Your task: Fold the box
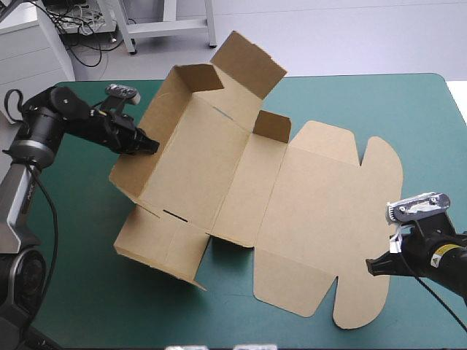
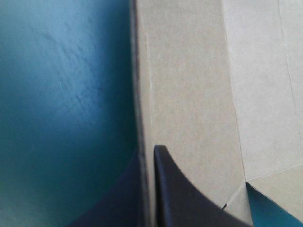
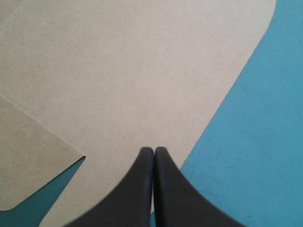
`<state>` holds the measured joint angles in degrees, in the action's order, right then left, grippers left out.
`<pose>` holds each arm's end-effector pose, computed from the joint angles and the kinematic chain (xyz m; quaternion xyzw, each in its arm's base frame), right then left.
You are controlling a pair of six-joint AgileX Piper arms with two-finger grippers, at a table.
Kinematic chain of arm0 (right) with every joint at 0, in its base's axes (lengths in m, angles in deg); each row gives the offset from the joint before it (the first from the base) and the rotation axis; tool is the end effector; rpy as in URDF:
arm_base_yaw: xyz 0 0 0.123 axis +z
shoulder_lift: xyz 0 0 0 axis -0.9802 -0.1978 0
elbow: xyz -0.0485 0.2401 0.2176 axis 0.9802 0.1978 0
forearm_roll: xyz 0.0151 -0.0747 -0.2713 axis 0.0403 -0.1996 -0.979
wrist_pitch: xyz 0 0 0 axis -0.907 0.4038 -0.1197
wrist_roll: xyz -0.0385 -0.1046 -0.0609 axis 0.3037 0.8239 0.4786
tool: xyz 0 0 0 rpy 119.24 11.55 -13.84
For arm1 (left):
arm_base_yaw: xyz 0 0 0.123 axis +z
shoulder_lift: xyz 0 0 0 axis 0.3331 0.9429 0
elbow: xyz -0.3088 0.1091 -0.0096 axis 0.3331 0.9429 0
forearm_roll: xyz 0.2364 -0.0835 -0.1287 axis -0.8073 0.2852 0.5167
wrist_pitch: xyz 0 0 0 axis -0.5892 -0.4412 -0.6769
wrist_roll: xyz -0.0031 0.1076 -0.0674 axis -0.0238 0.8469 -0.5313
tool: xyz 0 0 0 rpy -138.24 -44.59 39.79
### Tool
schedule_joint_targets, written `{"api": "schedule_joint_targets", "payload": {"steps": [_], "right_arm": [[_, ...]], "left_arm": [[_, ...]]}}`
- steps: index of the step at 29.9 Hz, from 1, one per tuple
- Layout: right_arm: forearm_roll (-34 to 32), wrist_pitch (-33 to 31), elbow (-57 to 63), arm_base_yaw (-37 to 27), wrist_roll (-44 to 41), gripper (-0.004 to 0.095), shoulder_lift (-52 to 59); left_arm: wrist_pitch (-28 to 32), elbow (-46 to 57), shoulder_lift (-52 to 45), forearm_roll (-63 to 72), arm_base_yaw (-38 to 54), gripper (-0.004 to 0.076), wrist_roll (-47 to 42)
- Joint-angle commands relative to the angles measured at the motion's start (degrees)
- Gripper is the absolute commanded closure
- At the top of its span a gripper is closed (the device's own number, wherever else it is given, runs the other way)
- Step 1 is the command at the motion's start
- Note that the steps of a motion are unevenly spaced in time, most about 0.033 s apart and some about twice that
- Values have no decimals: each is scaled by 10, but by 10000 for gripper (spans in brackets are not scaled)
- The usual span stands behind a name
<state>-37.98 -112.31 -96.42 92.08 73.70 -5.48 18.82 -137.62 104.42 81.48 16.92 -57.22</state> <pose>0.1291 0.0270 0.3492 -0.1502 0.9213 0.0102 0.3587 0.3958 -0.0760 0.3693 0.2282 0.9233 -0.1994 0.2359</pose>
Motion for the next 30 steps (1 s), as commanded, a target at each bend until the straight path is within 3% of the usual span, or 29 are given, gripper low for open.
{"api": "schedule_joint_targets", "payload": {"steps": [1, 10, 18, 30], "right_arm": [[-3, 26, -14, -3, 1, 926, 0], [-3, 26, -14, -3, 1, 926, 0], [-3, 26, -14, -3, 1, 926, 0], [-3, 25, -14, -3, 1, 926, 0]], "left_arm": [[-37, -96, -31, -55, -65, 756, -5], [31, -206, -29, -239, -210, 756, -9], [78, -206, -14, -435, -315, 756, -9], [97, -183, -9, -527, -394, 756, 56]]}}
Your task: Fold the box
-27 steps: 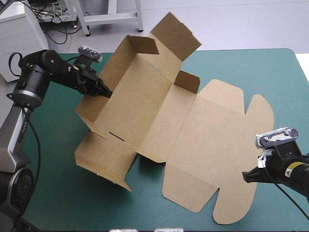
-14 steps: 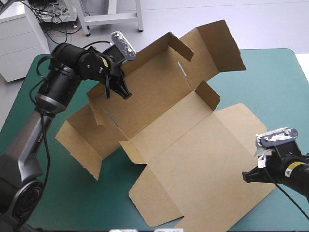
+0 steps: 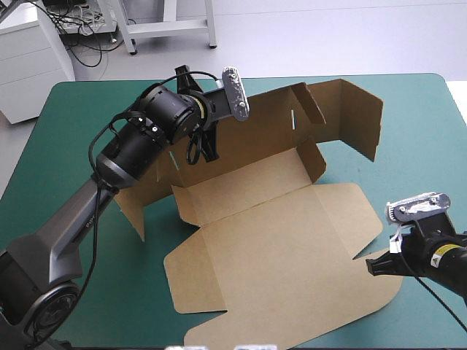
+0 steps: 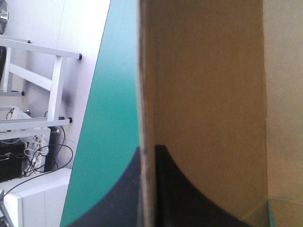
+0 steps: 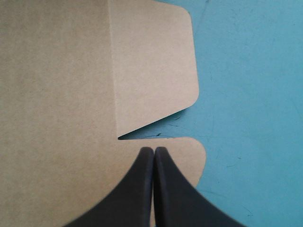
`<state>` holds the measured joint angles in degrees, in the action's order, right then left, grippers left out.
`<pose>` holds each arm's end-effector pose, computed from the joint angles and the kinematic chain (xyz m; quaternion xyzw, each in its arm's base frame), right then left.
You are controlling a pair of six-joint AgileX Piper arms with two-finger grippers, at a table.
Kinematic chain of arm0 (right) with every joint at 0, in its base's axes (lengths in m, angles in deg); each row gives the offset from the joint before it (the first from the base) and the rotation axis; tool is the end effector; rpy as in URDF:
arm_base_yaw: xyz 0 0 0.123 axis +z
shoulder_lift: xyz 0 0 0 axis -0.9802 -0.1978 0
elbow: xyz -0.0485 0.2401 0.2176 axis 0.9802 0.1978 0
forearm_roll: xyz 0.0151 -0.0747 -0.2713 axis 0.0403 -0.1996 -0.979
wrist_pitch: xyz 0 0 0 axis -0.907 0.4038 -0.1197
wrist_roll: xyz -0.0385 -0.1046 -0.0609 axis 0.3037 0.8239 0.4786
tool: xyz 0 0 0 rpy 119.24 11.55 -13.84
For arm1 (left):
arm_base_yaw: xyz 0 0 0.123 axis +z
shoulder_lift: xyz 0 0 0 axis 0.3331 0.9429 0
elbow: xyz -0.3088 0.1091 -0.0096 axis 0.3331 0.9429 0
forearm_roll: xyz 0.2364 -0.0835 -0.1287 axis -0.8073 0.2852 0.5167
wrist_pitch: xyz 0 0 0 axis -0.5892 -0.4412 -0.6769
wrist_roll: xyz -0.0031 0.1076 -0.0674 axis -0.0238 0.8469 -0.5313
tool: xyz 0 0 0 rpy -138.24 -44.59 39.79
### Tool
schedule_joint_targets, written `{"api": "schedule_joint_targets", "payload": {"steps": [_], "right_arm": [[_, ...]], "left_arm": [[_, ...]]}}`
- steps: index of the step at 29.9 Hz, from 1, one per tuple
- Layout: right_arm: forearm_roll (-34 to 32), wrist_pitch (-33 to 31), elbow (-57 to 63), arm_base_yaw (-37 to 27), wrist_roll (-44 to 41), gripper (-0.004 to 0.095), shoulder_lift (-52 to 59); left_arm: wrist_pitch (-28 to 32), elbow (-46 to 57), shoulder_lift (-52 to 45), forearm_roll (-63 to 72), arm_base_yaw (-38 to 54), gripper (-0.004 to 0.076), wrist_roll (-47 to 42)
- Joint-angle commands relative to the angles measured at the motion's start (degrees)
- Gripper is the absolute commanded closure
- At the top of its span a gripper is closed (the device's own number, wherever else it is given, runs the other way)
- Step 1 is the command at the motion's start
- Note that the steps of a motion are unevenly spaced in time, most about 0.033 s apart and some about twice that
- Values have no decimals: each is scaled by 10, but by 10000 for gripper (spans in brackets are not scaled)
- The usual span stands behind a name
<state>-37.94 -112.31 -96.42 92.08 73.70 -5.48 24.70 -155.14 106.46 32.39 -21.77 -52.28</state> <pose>0.1291 0.0271 0.3492 -0.1501 0.9213 0.0105 0.3586 0.3494 -0.2543 0.4568 0.5737 0.7146 0.1514 0.3705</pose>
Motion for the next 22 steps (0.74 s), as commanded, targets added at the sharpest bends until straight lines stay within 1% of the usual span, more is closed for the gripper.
{"api": "schedule_joint_targets", "payload": {"steps": [1, 3, 6, 11, 15, 18, 22], "right_arm": [[-3, 25, -14, -3, 1, 926, 0], [-3, 23, -14, -3, 1, 926, 0], [-3, 23, -14, -3, 1, 926, 0], [-3, 23, -14, -3, 1, 926, 0], [-3, 23, -14, -3, -1, 926, 0], [-3, 23, -14, -3, -3, 926, 0], [5, 29, -15, -3, -5, 926, 0]], "left_arm": [[40, -5, -29, -37, -9, 756, 6], [50, 5, -30, -41, -13, 756, 6], [80, 31, -39, -59, -27, 756, 11], [149, 97, -68, -141, -67, 756, -2], [211, 179, -108, -196, -92, 756, -12], [257, 247, -141, -249, -92, 756, -73], [297, 319, -171, -310, -92, 756, -144]]}}
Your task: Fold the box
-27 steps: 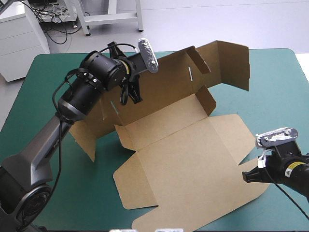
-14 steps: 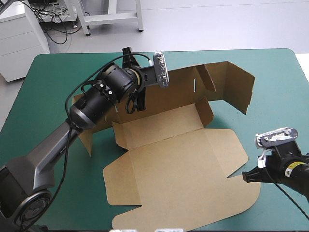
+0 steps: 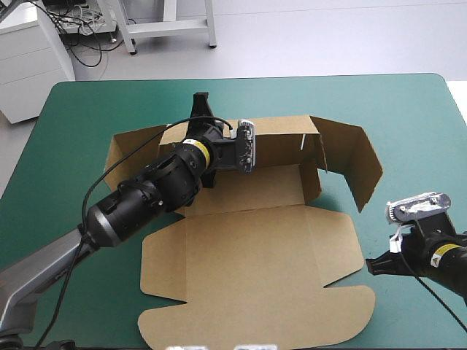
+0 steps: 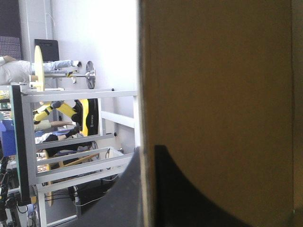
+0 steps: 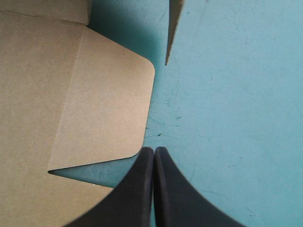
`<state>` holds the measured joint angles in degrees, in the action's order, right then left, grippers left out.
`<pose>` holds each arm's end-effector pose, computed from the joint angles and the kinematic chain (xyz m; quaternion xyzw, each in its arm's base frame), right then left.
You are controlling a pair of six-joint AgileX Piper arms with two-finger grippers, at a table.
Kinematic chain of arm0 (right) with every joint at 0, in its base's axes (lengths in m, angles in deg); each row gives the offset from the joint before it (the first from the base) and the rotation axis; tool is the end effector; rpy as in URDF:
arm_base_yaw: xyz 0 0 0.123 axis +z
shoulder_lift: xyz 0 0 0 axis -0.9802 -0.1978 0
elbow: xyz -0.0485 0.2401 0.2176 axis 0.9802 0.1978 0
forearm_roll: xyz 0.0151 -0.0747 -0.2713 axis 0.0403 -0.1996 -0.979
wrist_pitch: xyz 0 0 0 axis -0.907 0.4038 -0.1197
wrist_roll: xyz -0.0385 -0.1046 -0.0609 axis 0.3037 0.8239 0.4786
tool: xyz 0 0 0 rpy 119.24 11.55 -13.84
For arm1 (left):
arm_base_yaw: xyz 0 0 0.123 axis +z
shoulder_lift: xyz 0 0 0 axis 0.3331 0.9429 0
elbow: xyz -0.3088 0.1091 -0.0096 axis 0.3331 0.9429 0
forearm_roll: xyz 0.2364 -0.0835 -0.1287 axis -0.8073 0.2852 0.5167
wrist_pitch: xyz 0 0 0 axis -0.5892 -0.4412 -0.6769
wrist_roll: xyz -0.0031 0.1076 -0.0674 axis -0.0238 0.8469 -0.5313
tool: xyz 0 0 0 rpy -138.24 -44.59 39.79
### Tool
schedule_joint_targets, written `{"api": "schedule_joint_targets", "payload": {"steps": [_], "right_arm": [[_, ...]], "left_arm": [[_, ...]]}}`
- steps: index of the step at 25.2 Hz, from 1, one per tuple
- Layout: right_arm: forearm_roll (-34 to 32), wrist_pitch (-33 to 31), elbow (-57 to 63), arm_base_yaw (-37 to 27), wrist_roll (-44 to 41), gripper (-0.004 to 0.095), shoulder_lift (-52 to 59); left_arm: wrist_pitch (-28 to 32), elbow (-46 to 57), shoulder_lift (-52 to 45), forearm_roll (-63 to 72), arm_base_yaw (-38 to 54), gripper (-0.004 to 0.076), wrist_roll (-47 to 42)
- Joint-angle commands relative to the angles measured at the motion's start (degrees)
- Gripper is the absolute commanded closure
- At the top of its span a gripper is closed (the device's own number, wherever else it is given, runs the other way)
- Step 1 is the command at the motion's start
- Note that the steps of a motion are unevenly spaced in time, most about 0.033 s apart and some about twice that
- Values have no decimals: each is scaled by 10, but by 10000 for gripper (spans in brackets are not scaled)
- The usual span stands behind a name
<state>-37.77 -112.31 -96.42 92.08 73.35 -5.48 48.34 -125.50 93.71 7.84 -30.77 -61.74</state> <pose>0.1290 0.0274 0.3492 -0.1471 0.9218 0.0131 0.3585 0.2937 -0.2619 0.4148 0.6371 0.5687 0.2525 0.4549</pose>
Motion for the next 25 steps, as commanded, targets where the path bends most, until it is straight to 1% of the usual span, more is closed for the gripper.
{"api": "schedule_joint_targets", "payload": {"steps": [1, 5, 7, 10, 15, 18, 21, 25], "right_arm": [[8, 35, -15, -3, -1, 926, 0], [26, 42, -15, -3, -1, 926, 0], [26, 42, -15, -3, -1, 926, 0], [25, 41, -15, -3, -1, 926, 0], [25, 46, -15, -3, -4, 926, 0], [25, 67, -16, -3, -6, 926, 0], [28, 72, -29, -3, -6, 926, 0], [13, 86, -124, -3, -1, 925, -2]], "left_arm": [[67, 36, -48, -66, -2, 756, -59], [87, 81, -49, -72, -2, 756, -77], [104, 101, -49, -101, -2, 756, -101], [126, 131, -50, -191, -2, 756, -188], [126, 184, -50, -352, -2, 756, -377], [127, 210, -50, -378, -2, 756, -423], [127, 227, -50, -402, -2, 756, -451], [122, 259, -47, -515, -2, 756, -563]]}}
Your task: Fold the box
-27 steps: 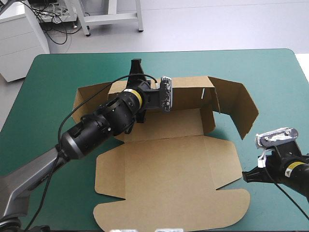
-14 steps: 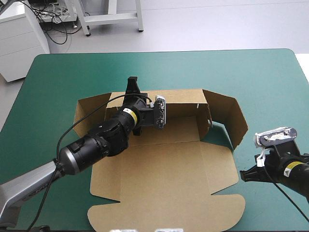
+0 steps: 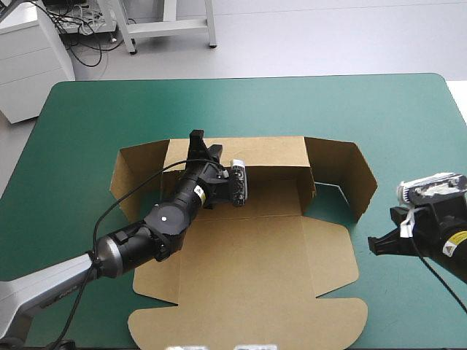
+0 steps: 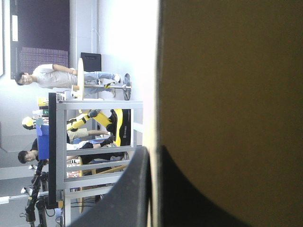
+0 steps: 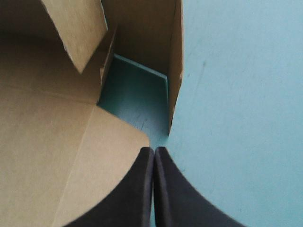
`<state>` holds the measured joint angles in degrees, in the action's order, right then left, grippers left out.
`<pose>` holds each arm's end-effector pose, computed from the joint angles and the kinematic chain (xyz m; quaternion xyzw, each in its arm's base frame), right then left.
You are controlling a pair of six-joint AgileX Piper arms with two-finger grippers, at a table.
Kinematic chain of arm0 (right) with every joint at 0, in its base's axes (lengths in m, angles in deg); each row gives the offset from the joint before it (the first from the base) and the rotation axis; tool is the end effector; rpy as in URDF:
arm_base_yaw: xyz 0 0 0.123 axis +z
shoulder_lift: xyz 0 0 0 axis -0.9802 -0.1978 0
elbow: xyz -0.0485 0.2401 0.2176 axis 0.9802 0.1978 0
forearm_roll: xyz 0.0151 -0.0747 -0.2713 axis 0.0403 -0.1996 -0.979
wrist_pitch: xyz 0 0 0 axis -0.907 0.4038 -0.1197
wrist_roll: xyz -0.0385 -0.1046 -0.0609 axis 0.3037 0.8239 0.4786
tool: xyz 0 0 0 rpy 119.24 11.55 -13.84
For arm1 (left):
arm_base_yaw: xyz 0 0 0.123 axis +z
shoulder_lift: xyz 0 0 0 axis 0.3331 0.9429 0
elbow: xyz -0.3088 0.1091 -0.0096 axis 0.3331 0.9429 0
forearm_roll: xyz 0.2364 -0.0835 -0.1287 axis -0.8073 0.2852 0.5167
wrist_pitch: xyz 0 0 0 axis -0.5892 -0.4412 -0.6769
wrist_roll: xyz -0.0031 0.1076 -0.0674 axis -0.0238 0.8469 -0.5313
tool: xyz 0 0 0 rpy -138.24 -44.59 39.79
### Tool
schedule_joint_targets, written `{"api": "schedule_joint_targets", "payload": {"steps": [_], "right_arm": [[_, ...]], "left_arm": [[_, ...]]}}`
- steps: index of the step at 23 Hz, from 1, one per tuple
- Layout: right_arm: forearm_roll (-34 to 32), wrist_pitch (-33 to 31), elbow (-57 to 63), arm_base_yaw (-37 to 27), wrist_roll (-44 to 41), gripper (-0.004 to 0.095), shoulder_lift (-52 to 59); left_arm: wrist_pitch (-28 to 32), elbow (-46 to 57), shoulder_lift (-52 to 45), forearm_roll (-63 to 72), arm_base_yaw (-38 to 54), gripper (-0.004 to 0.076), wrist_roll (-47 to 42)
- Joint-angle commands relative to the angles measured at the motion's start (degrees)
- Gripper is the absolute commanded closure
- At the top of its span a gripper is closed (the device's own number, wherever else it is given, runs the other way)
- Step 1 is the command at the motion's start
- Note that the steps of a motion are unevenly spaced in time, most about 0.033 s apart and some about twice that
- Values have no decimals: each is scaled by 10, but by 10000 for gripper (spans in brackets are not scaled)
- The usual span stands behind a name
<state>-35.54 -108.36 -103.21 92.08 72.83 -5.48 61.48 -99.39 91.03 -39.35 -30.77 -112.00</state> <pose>0.1326 0.0327 0.3980 -0.1346 0.8857 0.0411 0.4423 0.2805 -0.2444 0.3178 0.6164 0.5341 0.2751 0.5090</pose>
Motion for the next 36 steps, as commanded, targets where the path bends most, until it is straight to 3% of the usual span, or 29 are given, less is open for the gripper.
{"api": "schedule_joint_targets", "payload": {"steps": [1, 5, 8, 11, 12, 17, 26, 33, 36], "right_arm": [[-13, 47, -74, -3, 6, 924, -3], [-23, 44, -170, -3, 6, 793, -22], [-23, 45, -212, -3, 6, 530, -43], [-29, 49, -244, -3, 6, 160, -77], [-34, 50, -254, -3, 6, 106, -94], [-80, 49, -316, -3, -22, 103, -198], [-79, 40, -440, -3, -48, 106, -375], [49, -45, -524, -71, -35, 106, -510], [75, -73, -535, -87, -35, 106, -544]], "left_arm": [[-11, -1, -20, -53, -2, 756, -74], [-9, 0, -20, -53, -2, 756, -83], [-9, 0, -20, -52, -2, 756, -83], [-9, 0, -20, -52, -2, 756, -85], [-9, 0, -20, -52, -2, 756, -85], [-9, 0, -20, -52, -2, 756, -98], [-23, -1, -21, -110, -2, 756, -140], [-32, -1, -21, -108, -2, 756, -161], [-29, -1, -21, -110, -2, 756, -173]]}}
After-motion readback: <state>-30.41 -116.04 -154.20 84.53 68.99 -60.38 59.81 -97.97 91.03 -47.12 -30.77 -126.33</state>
